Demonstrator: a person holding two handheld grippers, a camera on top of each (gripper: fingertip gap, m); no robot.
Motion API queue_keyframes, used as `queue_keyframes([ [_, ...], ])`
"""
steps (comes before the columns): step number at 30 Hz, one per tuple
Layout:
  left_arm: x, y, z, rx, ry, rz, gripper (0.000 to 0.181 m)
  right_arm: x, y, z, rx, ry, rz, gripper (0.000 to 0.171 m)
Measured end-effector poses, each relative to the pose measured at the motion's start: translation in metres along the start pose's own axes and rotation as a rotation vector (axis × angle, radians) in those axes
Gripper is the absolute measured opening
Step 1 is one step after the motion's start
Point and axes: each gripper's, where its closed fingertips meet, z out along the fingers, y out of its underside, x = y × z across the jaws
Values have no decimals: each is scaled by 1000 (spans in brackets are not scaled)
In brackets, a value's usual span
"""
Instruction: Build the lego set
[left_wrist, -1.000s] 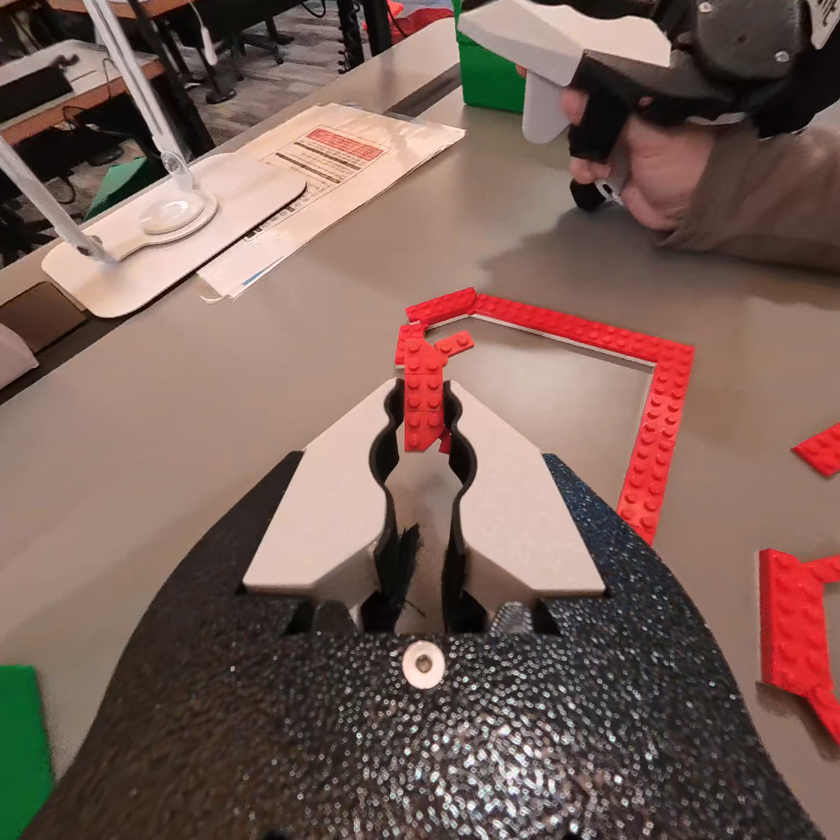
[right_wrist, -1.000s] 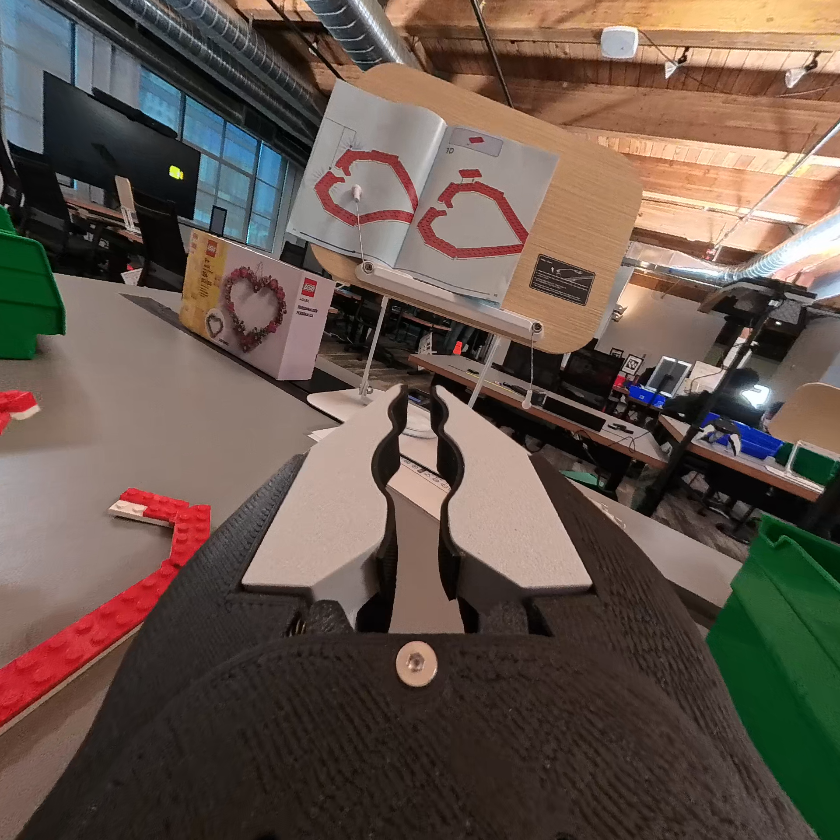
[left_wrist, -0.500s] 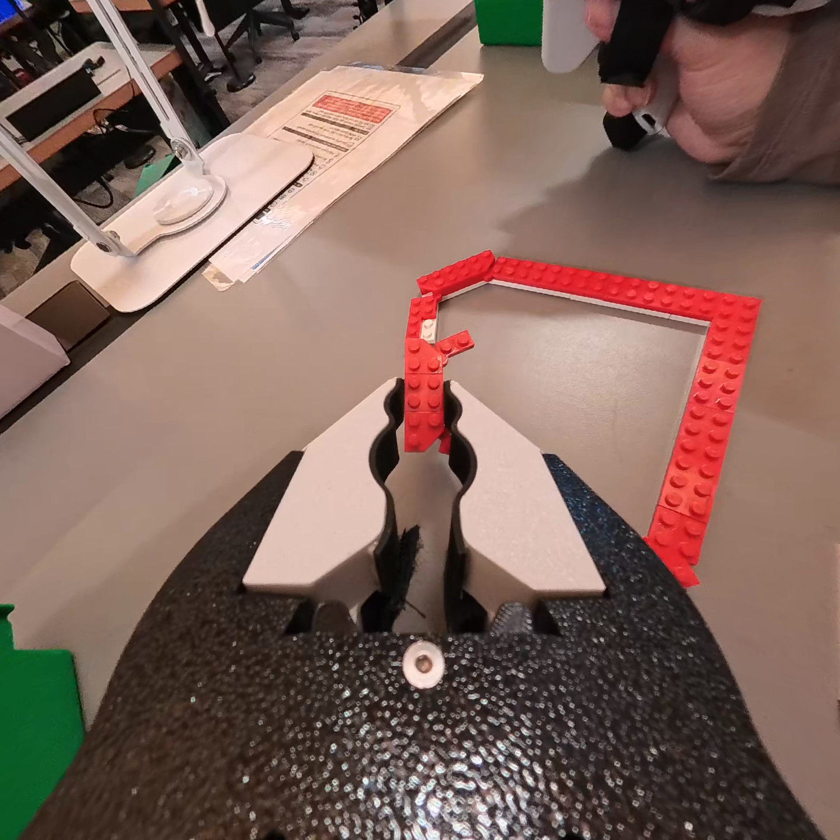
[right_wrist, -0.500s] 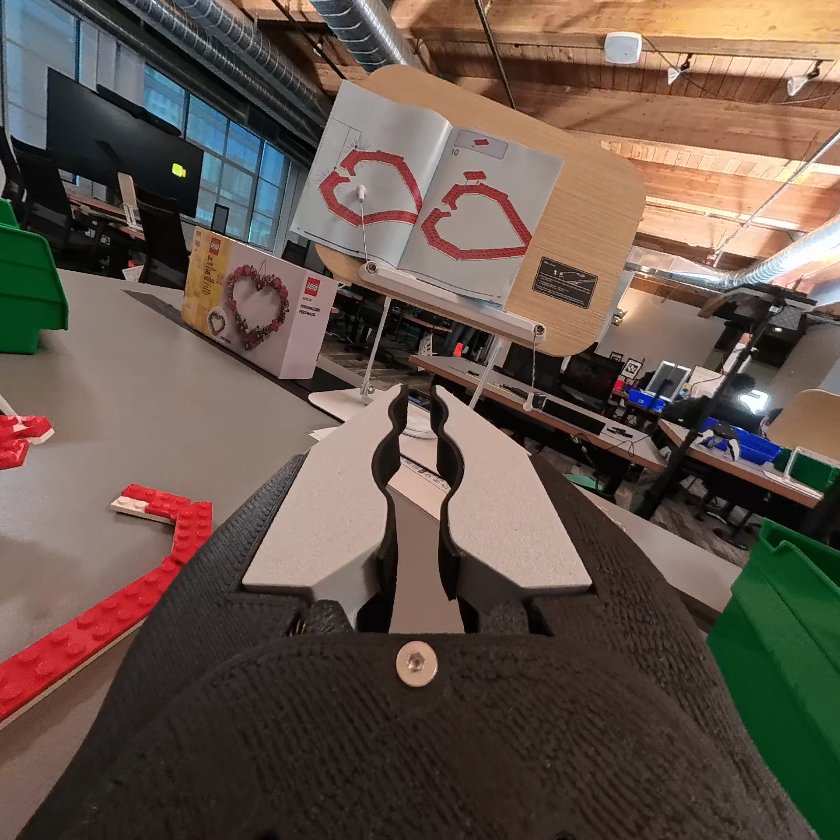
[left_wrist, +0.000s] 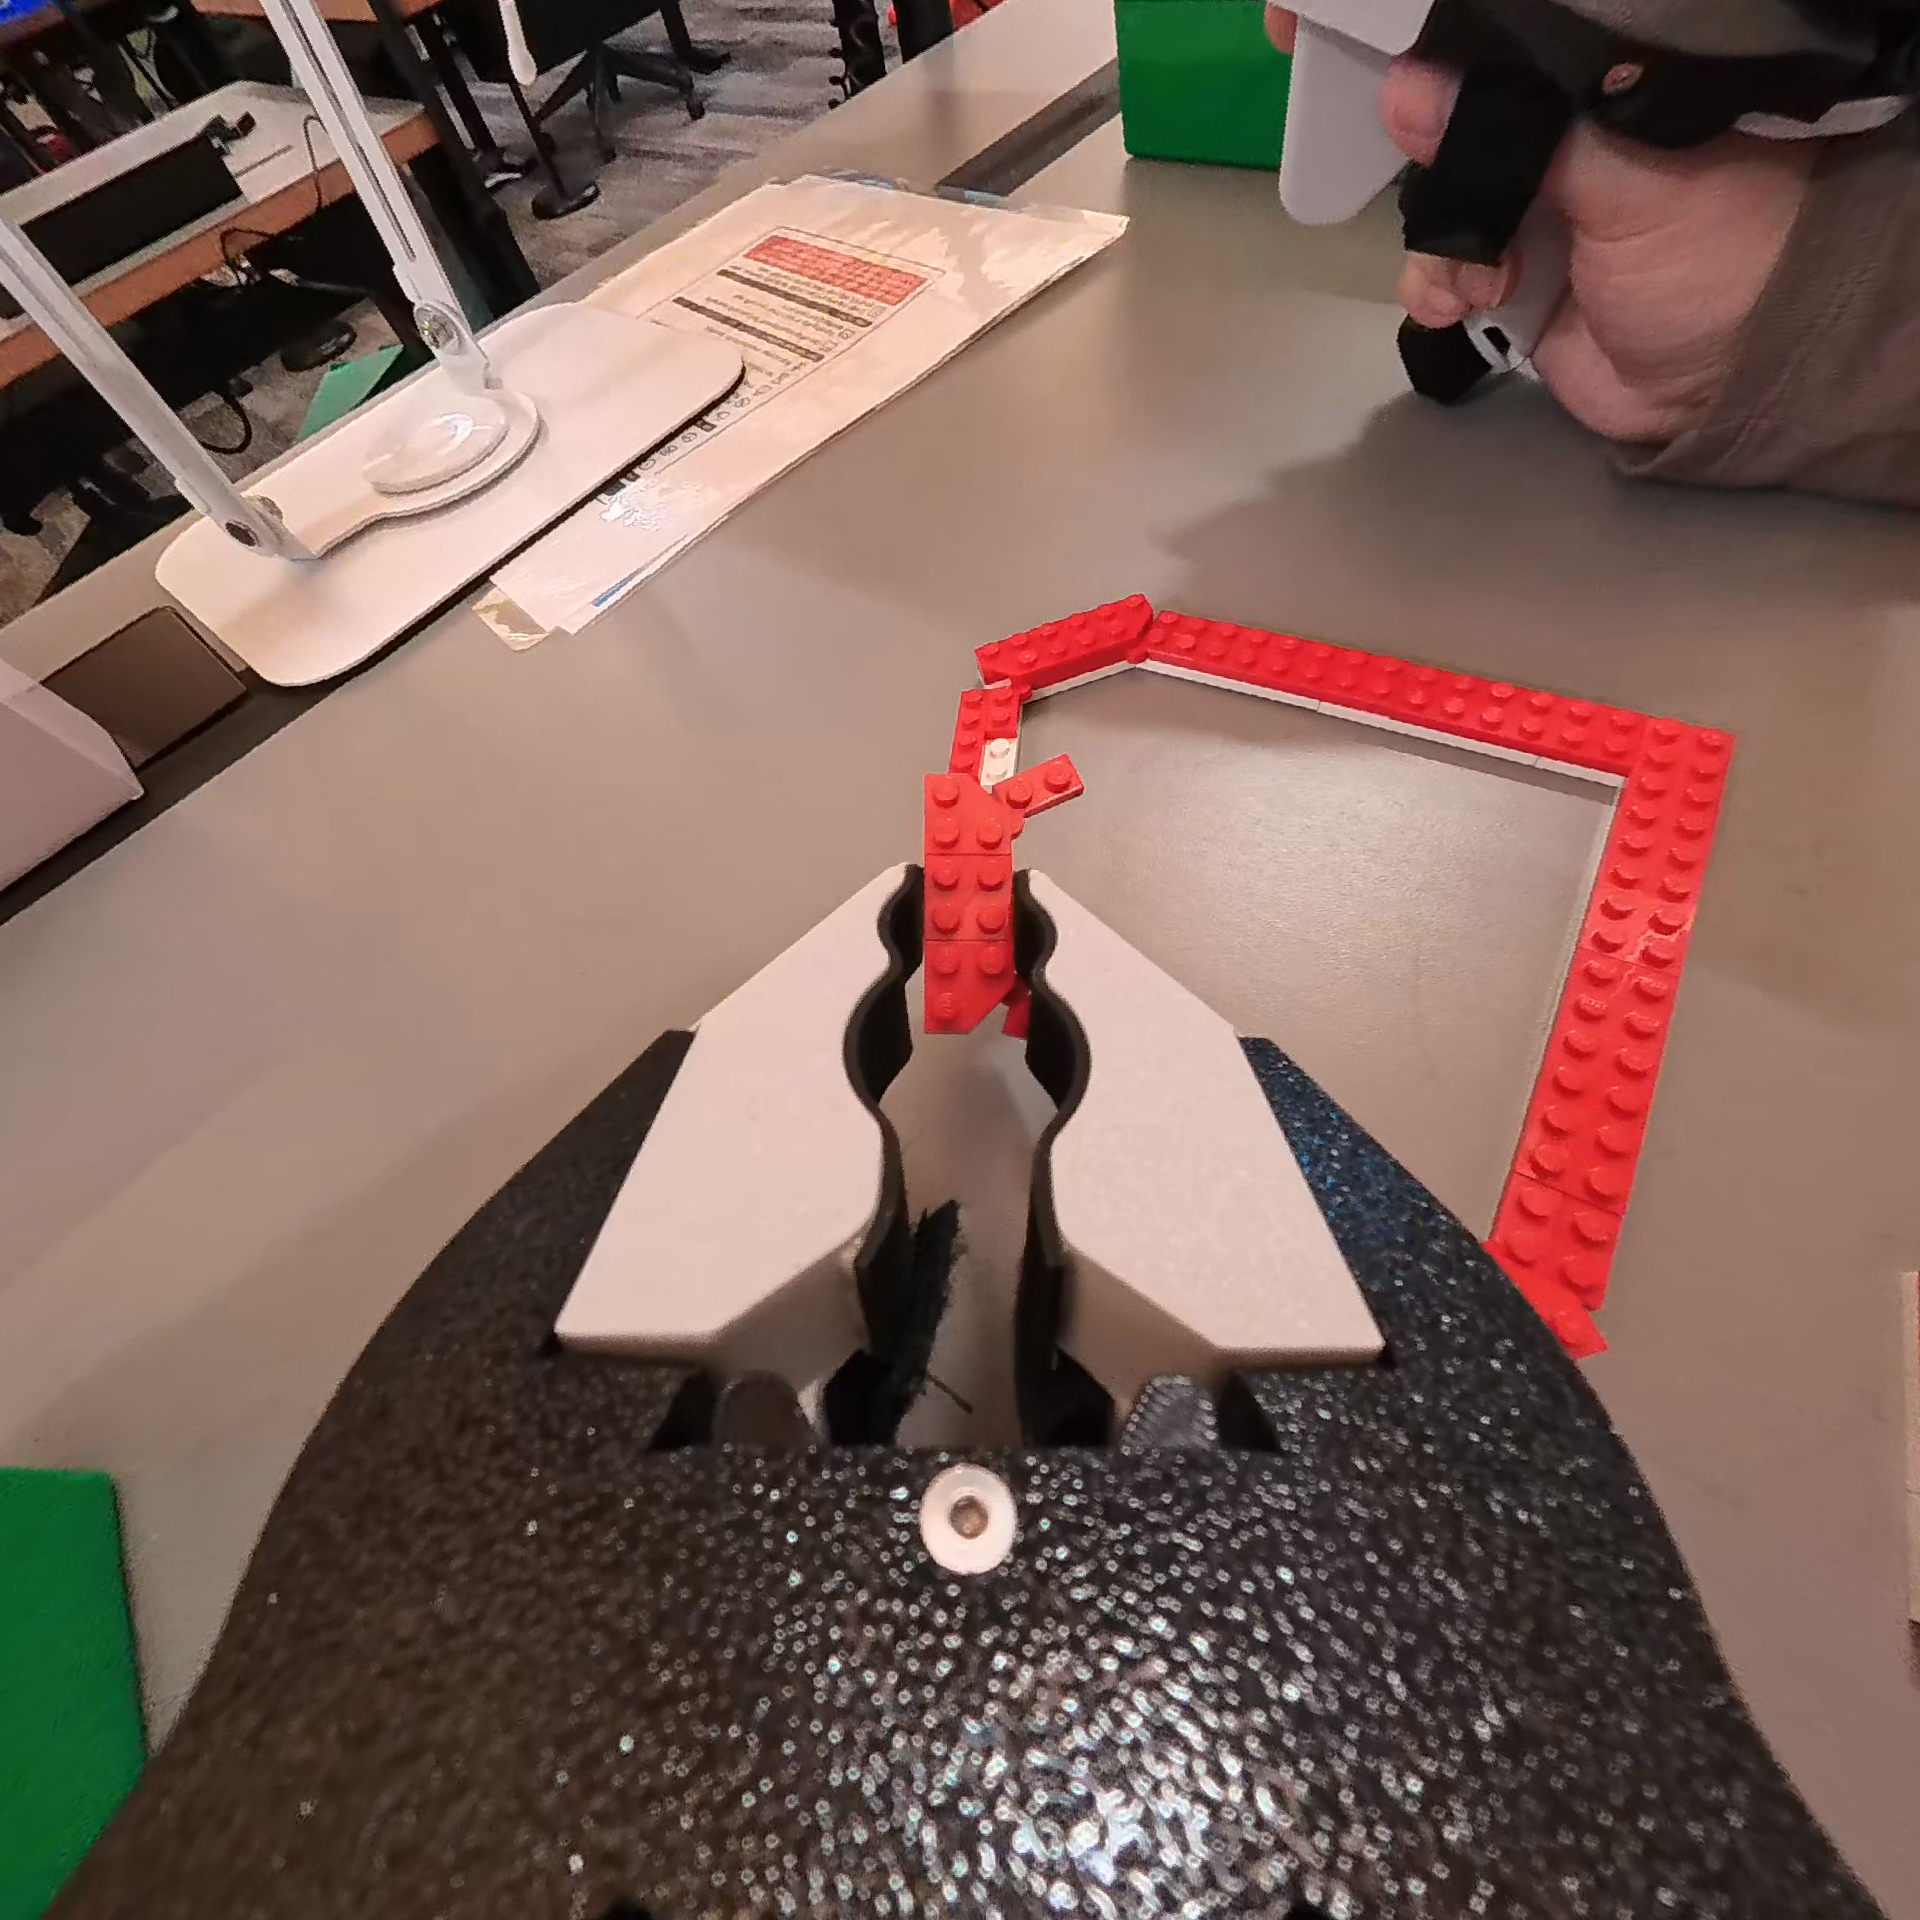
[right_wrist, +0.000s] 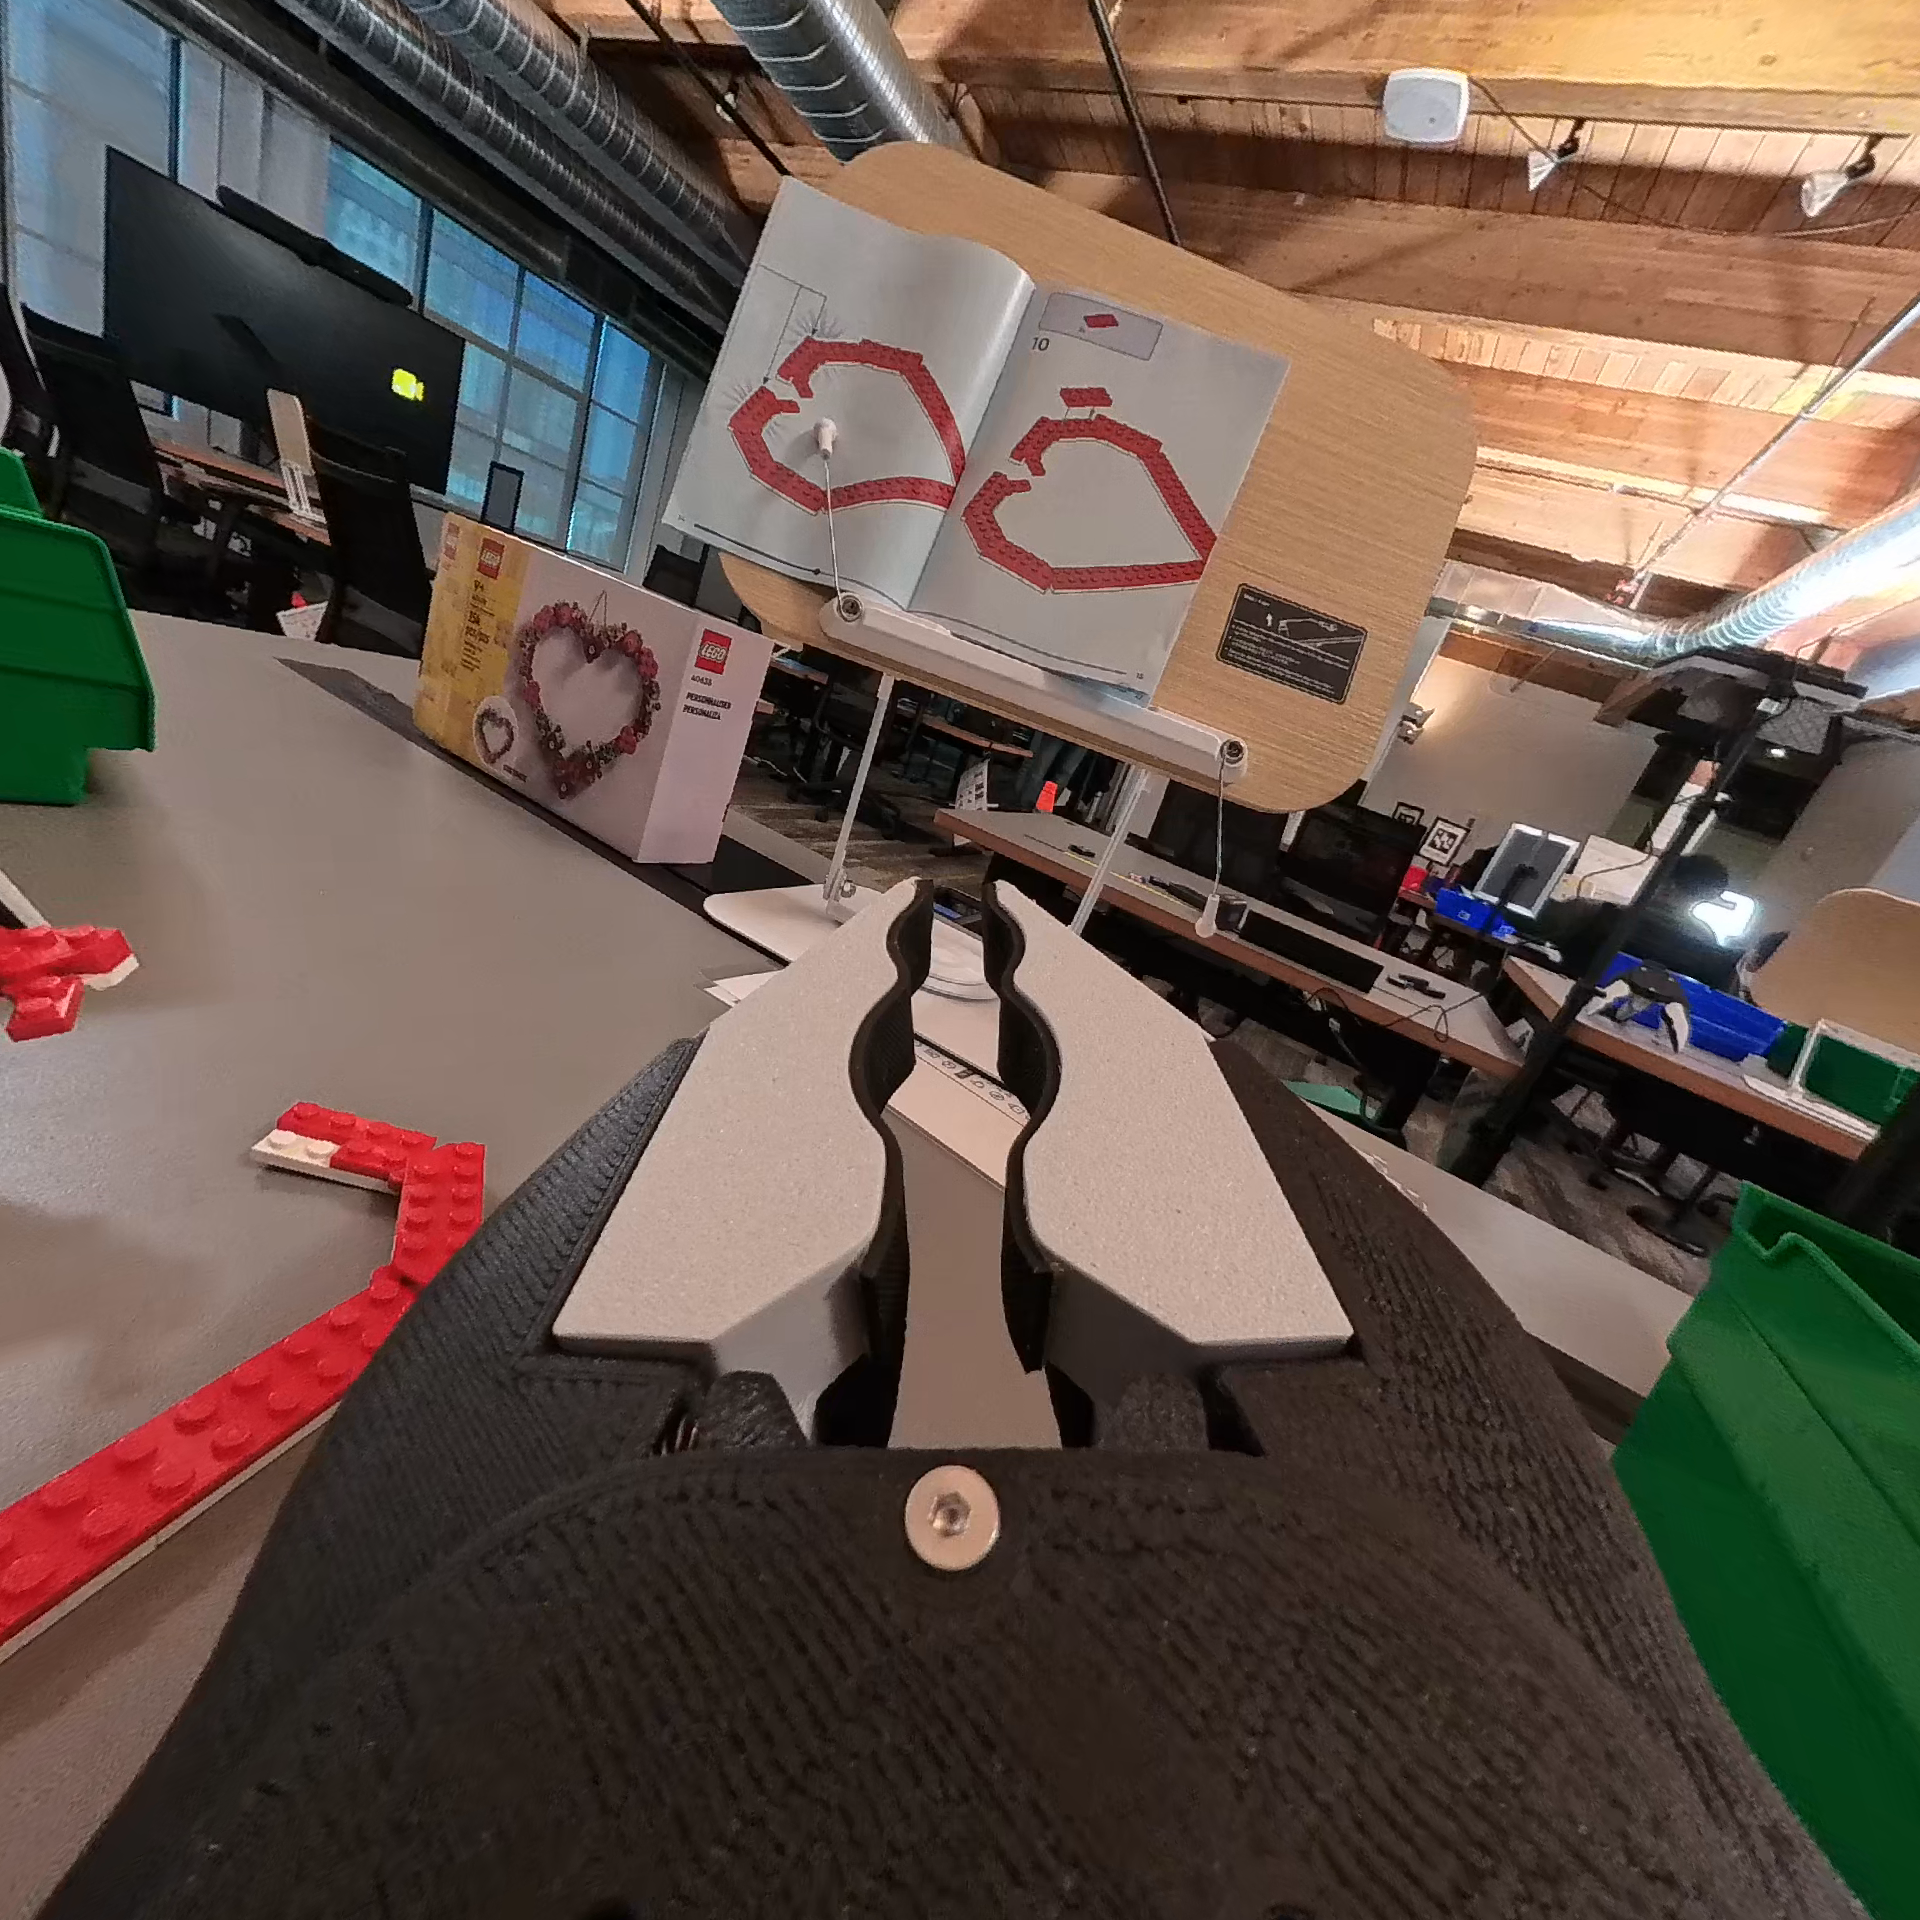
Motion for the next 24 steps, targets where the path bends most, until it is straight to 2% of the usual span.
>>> queue_keyframes([
  [24, -2, 3, 1, -13, -14, 13, 15, 1, 0, 0, 0, 2, 1, 7],
])
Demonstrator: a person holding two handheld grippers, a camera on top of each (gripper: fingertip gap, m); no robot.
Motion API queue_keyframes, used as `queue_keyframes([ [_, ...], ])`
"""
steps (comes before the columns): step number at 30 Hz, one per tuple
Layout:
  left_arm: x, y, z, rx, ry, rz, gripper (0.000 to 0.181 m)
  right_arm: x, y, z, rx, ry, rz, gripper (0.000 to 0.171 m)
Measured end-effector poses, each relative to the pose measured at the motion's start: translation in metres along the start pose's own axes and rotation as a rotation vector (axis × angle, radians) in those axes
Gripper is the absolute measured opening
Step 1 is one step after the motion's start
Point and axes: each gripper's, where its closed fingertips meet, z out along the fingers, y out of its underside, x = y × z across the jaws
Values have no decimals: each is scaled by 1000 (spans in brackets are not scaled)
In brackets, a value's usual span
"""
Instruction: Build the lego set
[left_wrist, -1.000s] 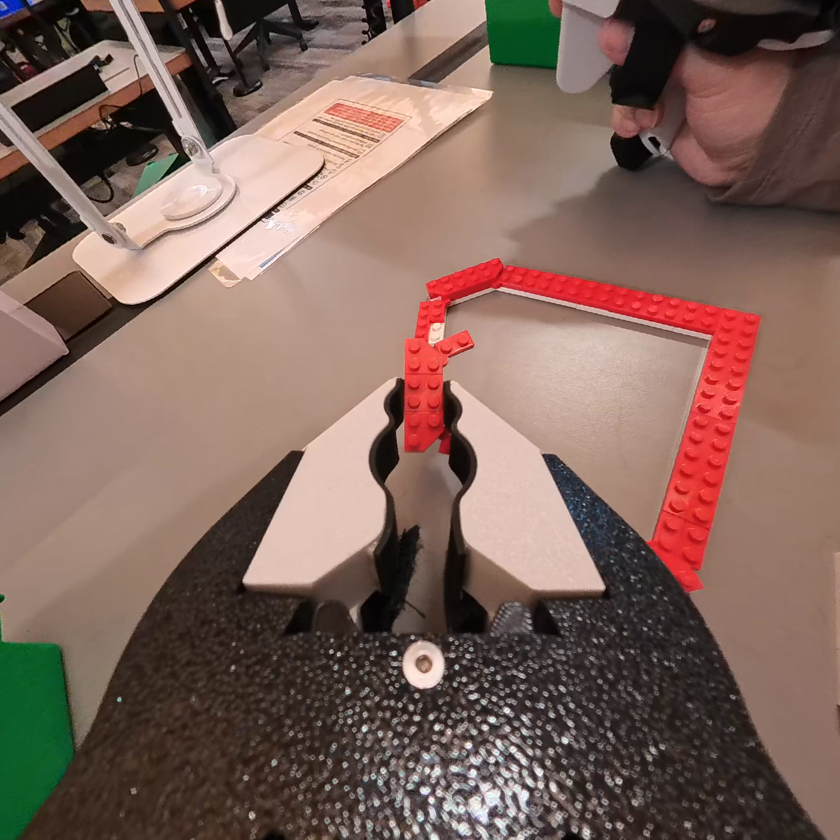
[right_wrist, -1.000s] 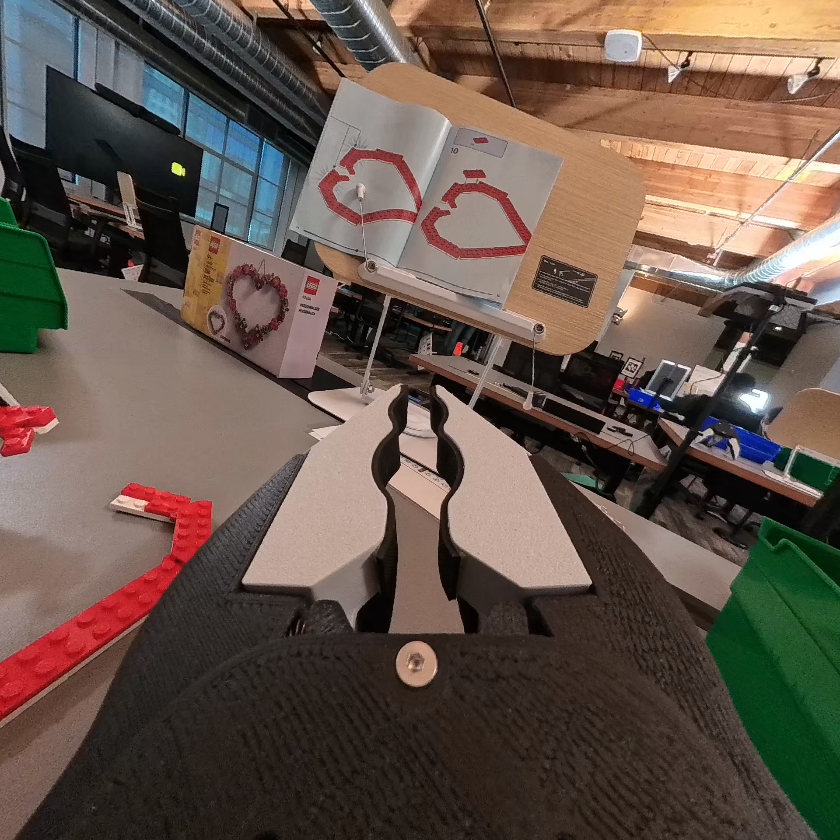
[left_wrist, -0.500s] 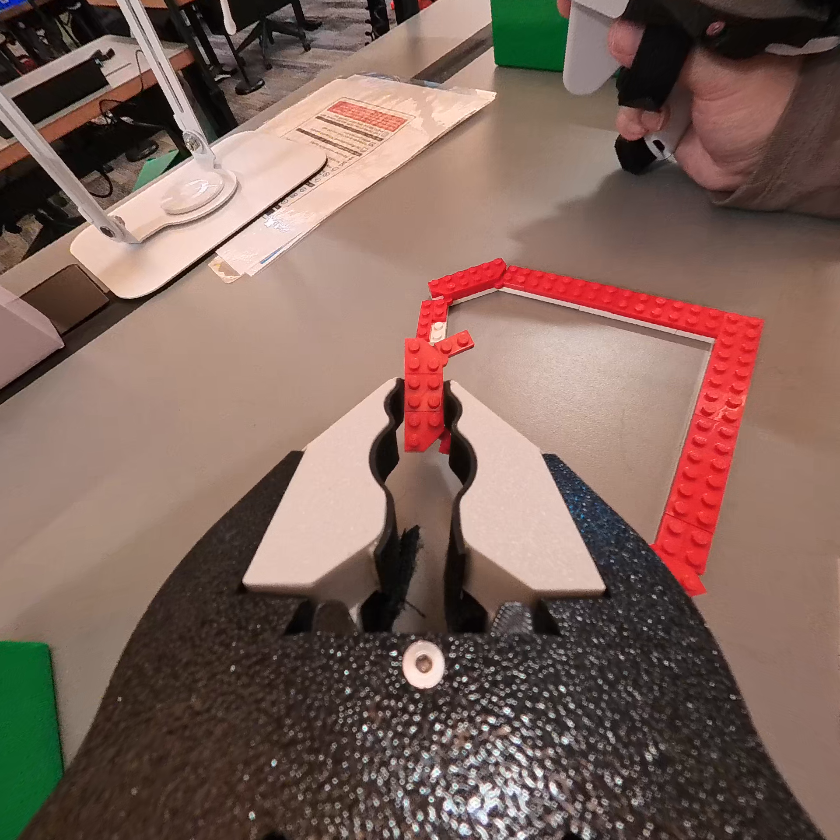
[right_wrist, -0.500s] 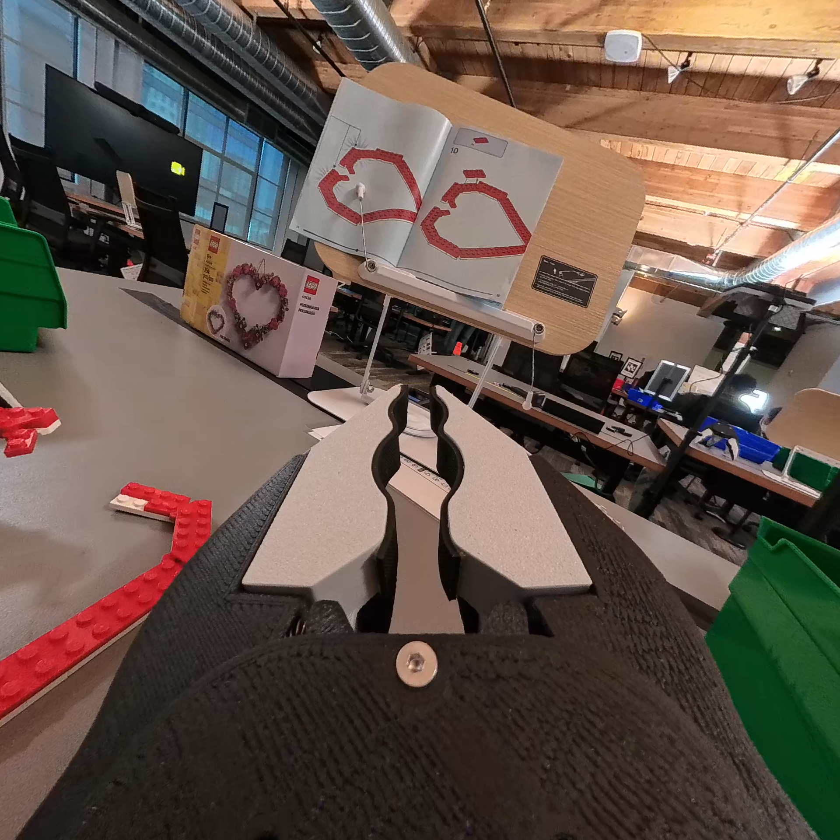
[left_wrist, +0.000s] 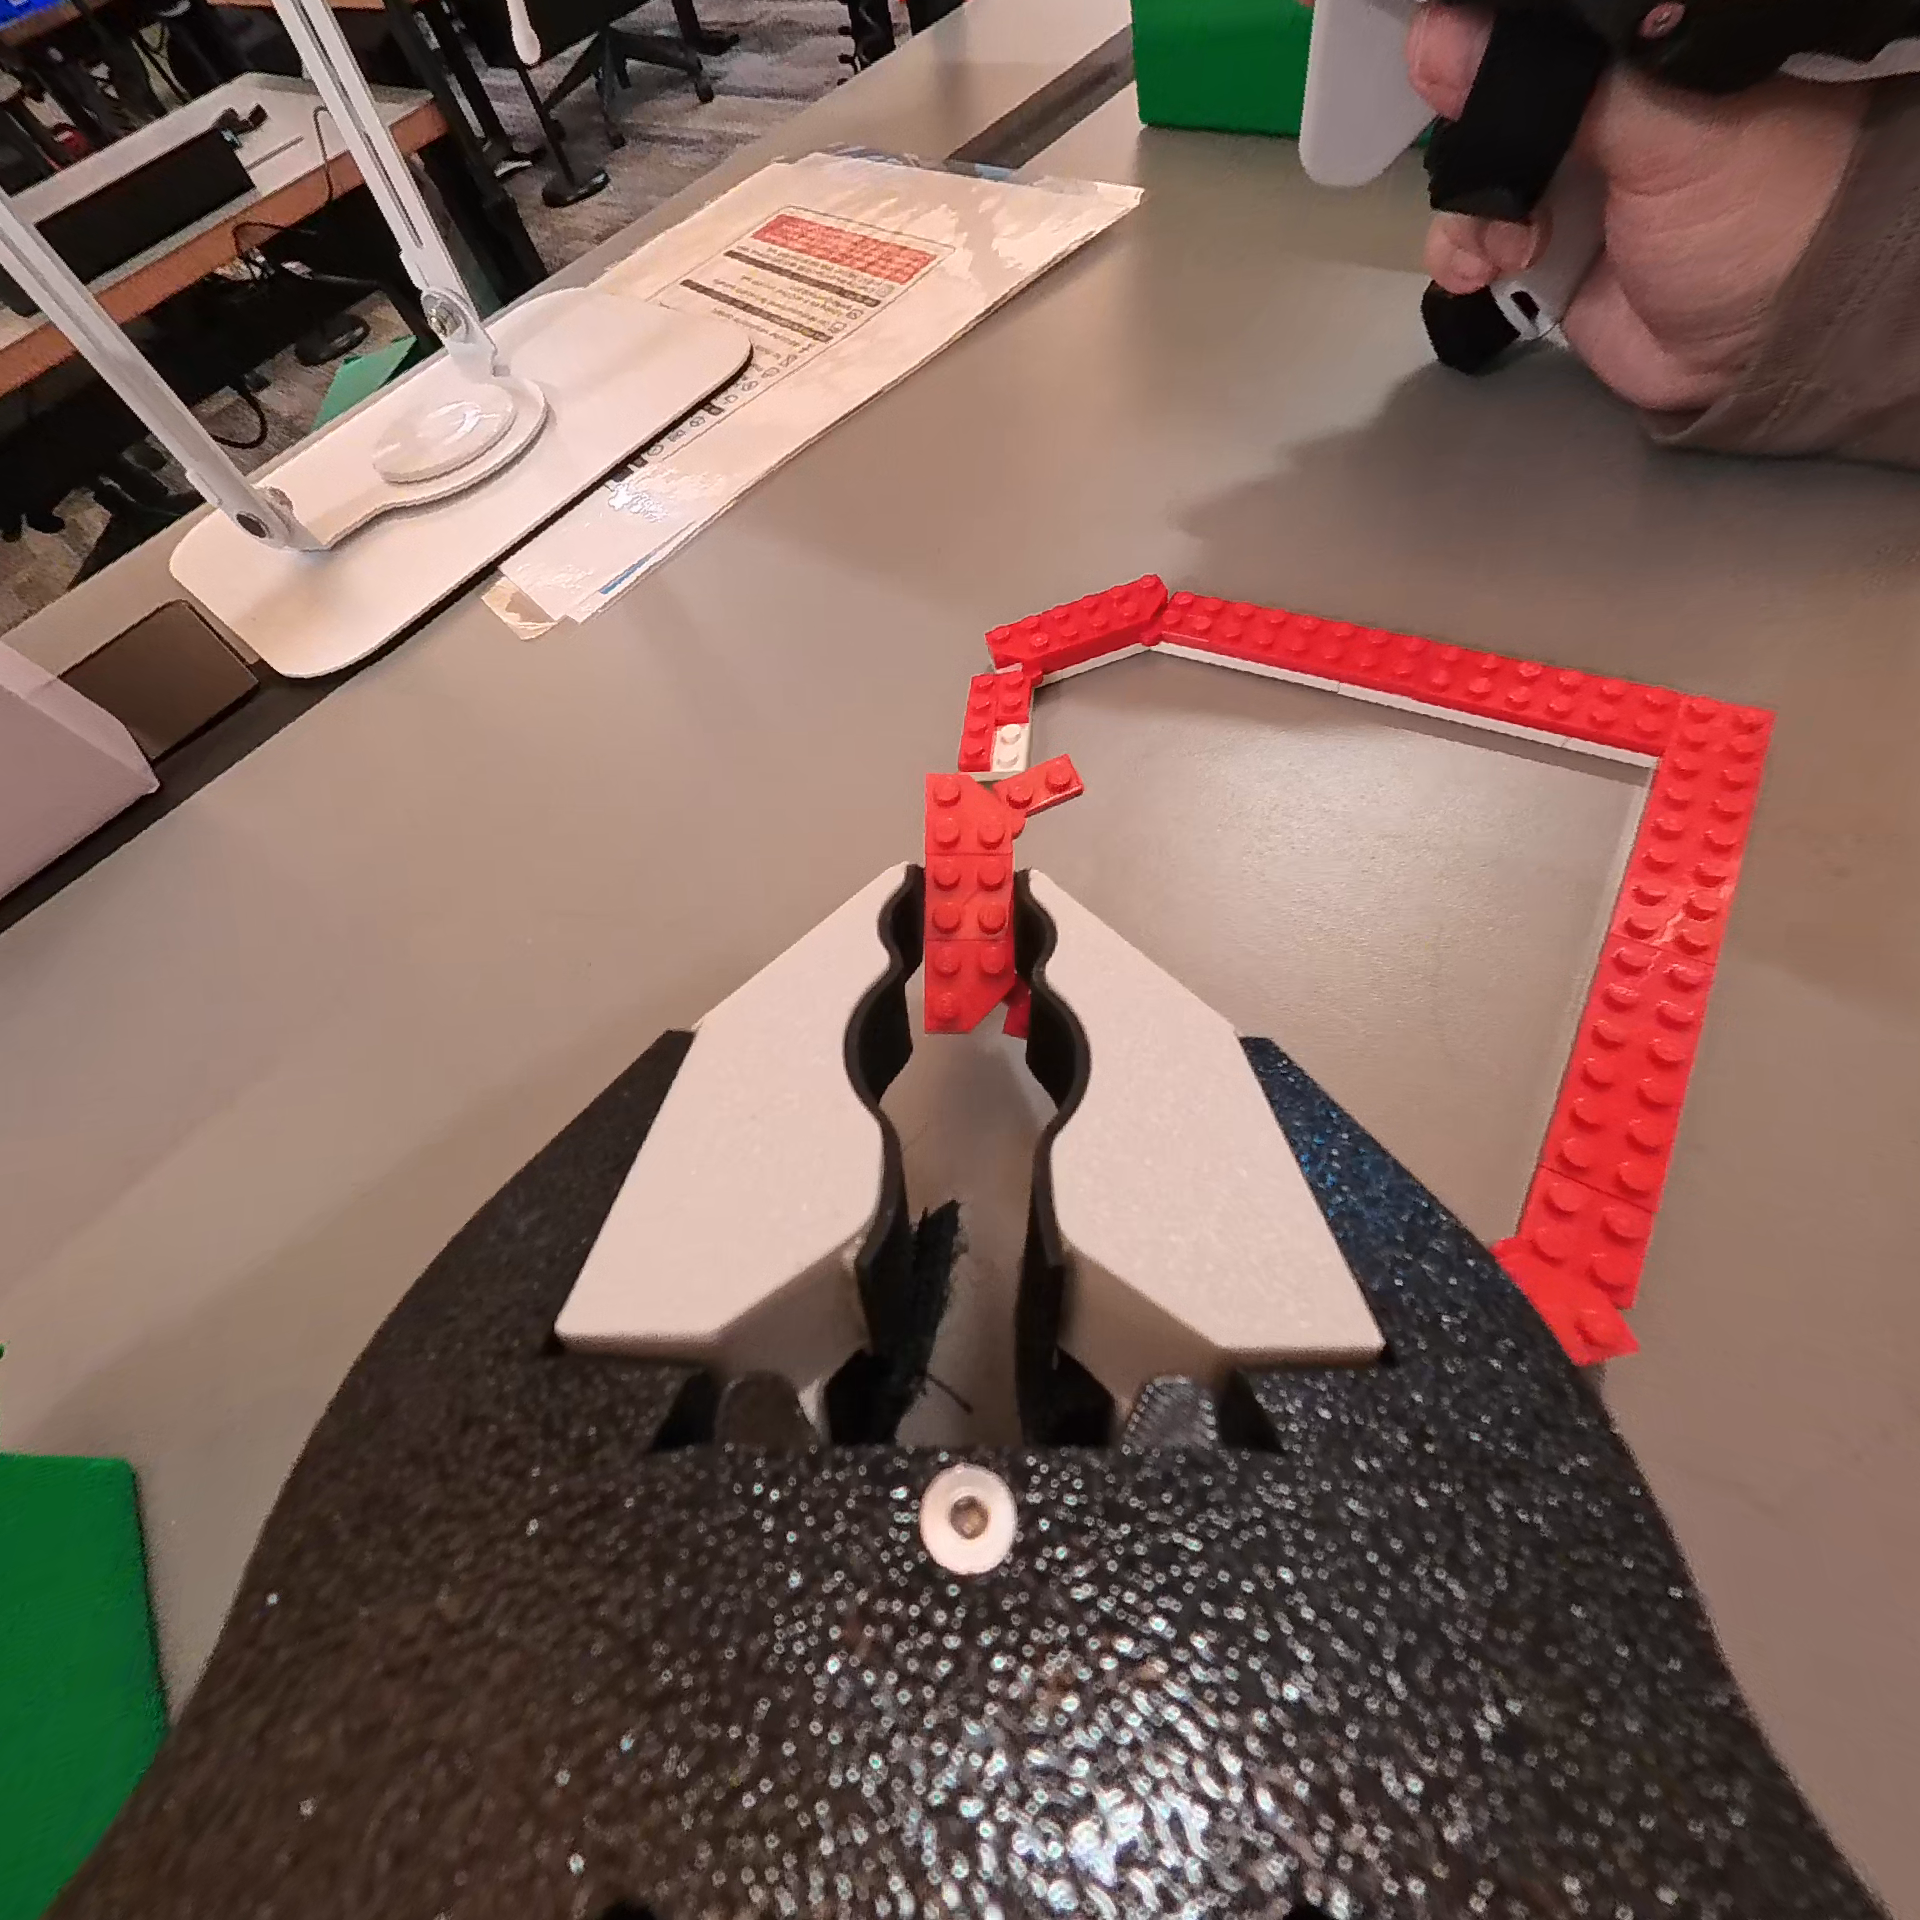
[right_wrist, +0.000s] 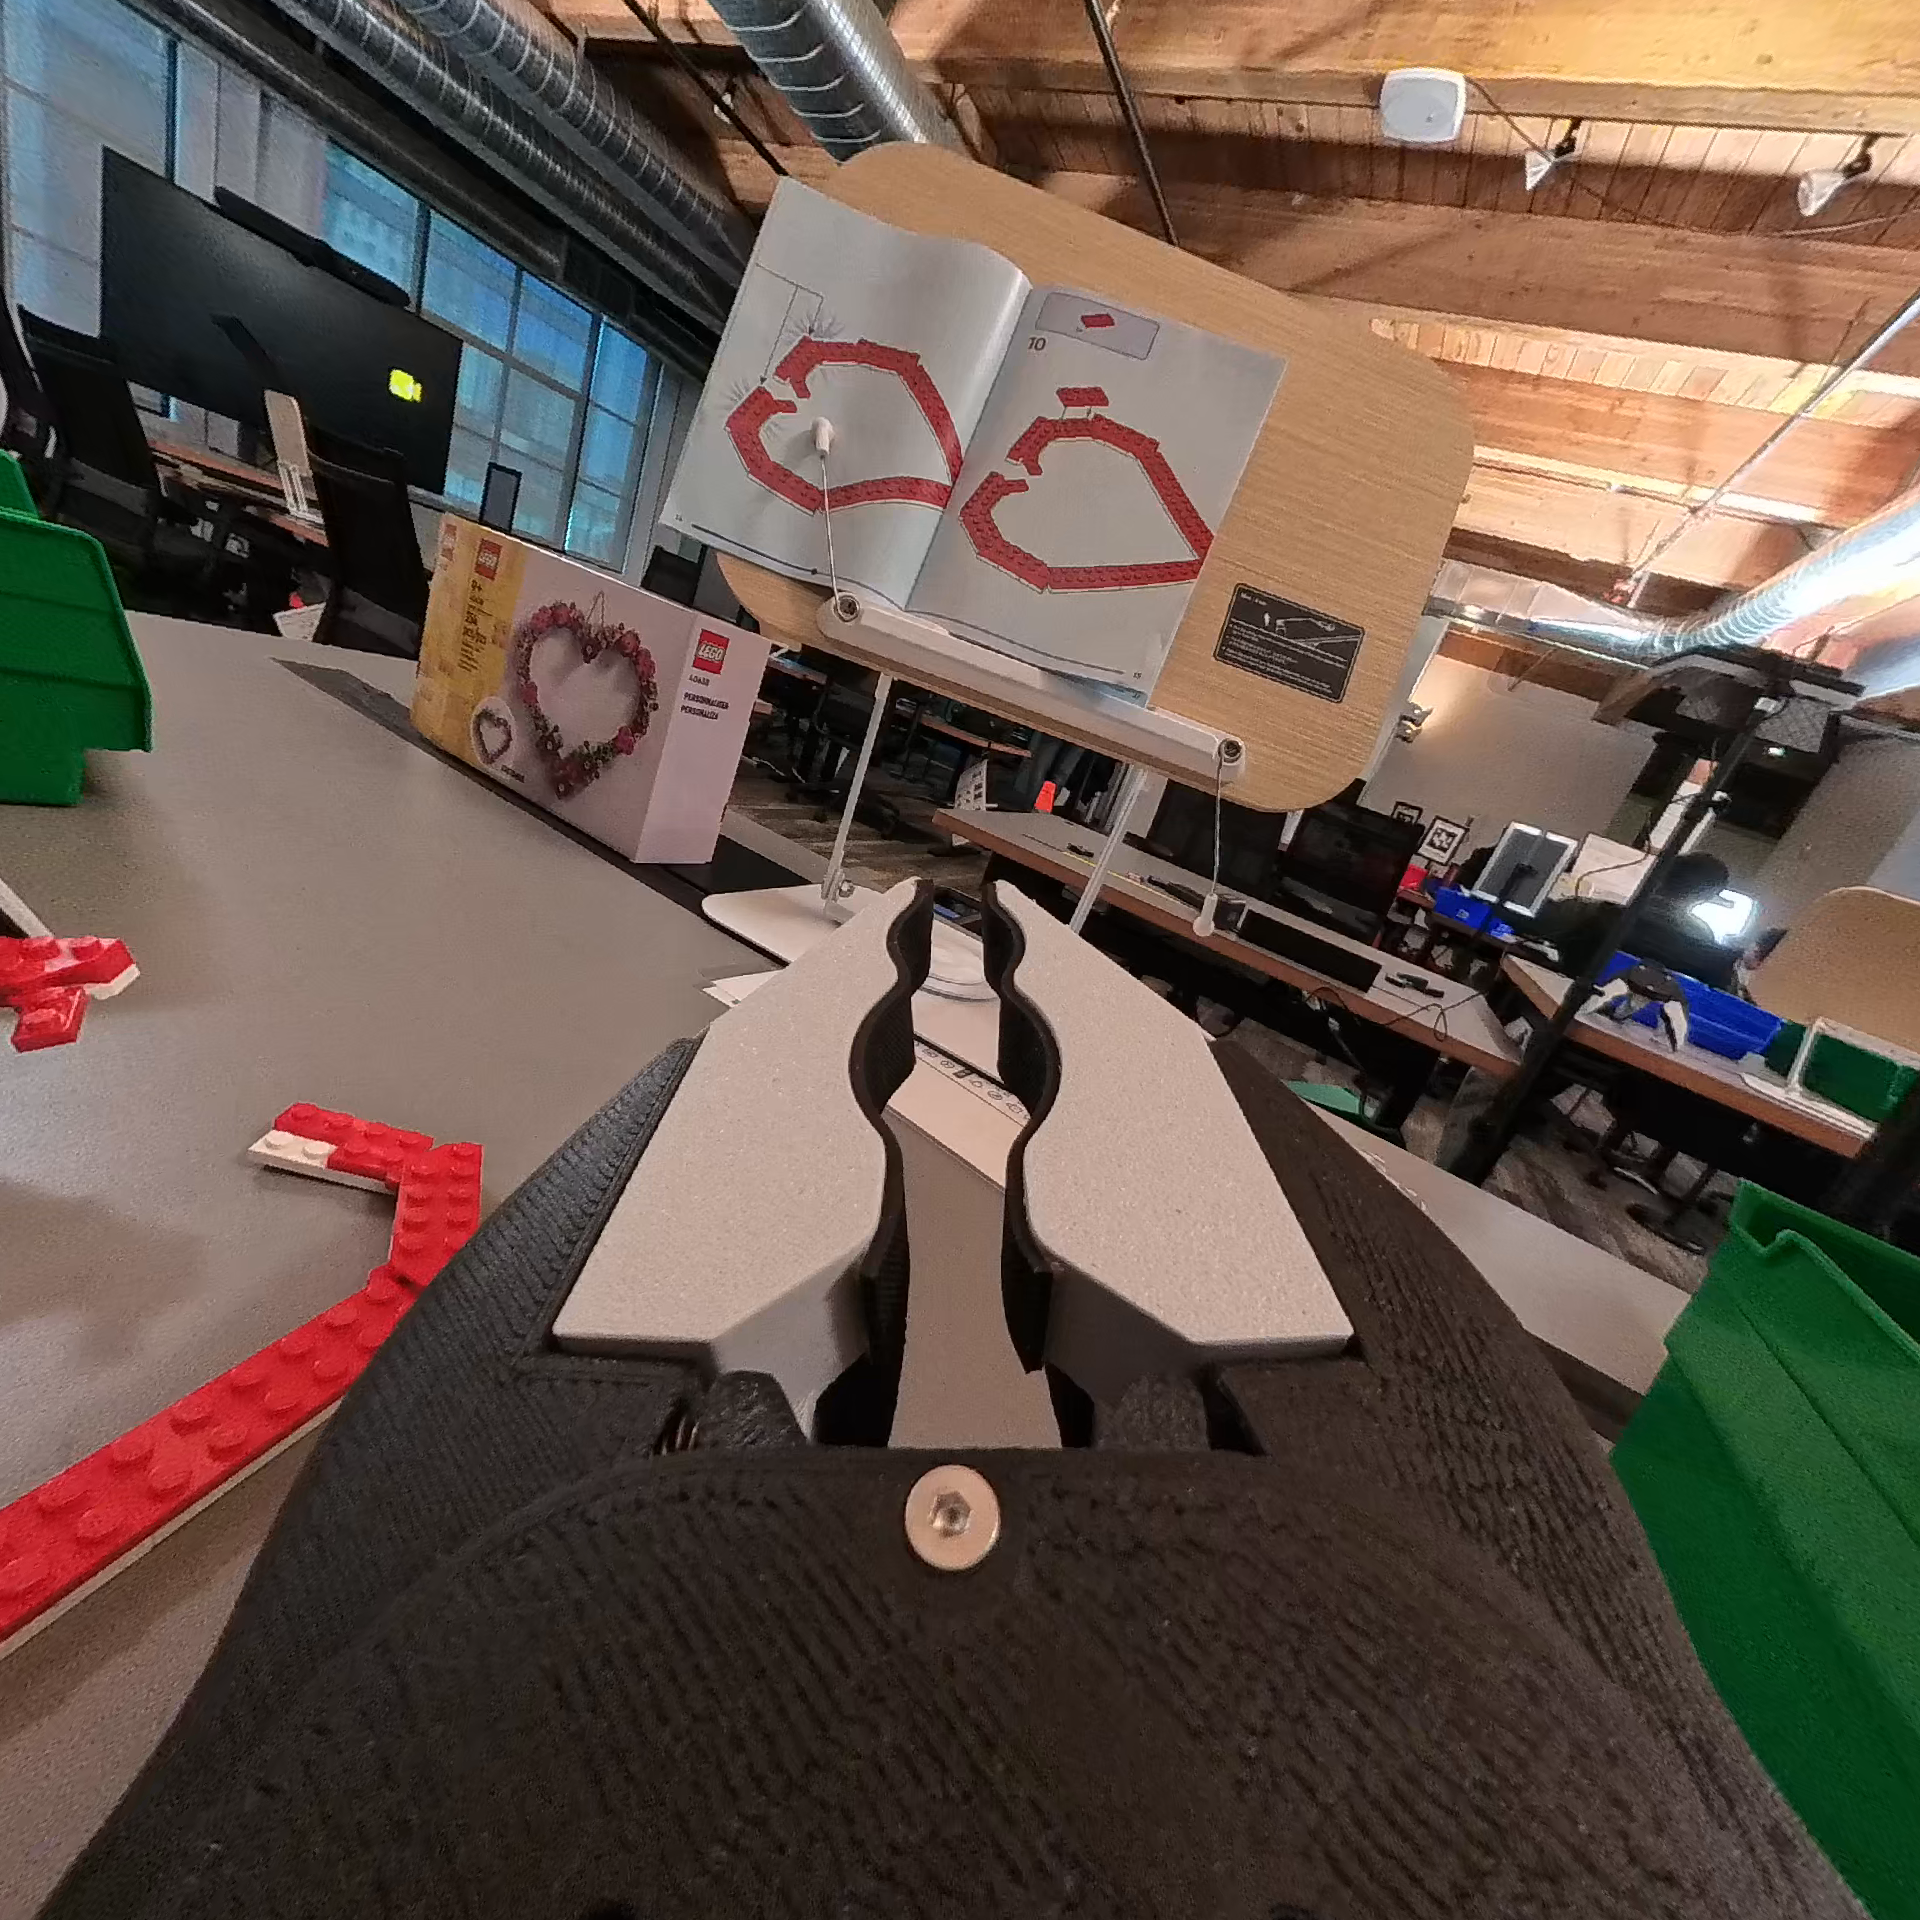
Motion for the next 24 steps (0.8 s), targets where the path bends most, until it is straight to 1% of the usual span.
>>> queue_keyframes([
  [11, -2, 1, 0, -5, -12, 12, 15, 0, 0, 0, -1, -2, -6, 7],
  [13, -2, 1, 0, -6, -14, 12, 15, -3, -2, 0, 11, -20, -17, 11],
  [14, -2, 1, 0, -6, -15, 10, 15, -11, -7, 0, 34, -62, -39, 15],
  [17, -5, -4, 4, -2, -21, -18, 15, -50, -21, -2, 128, -271, -145, 31],
  [19, -6, -10, 9, 2, -29, -41, 15, -78, -20, 0, 131, -424, -152, 39],
  [22, -7, -11, 17, -26, -41, -58, 15, -115, -13, -1, 95, -621, -185, 40],
  [24, -4, -11, 22, -44, -36, -75, 15, -134, -6, -2, 66, -710, -248, 35],
])
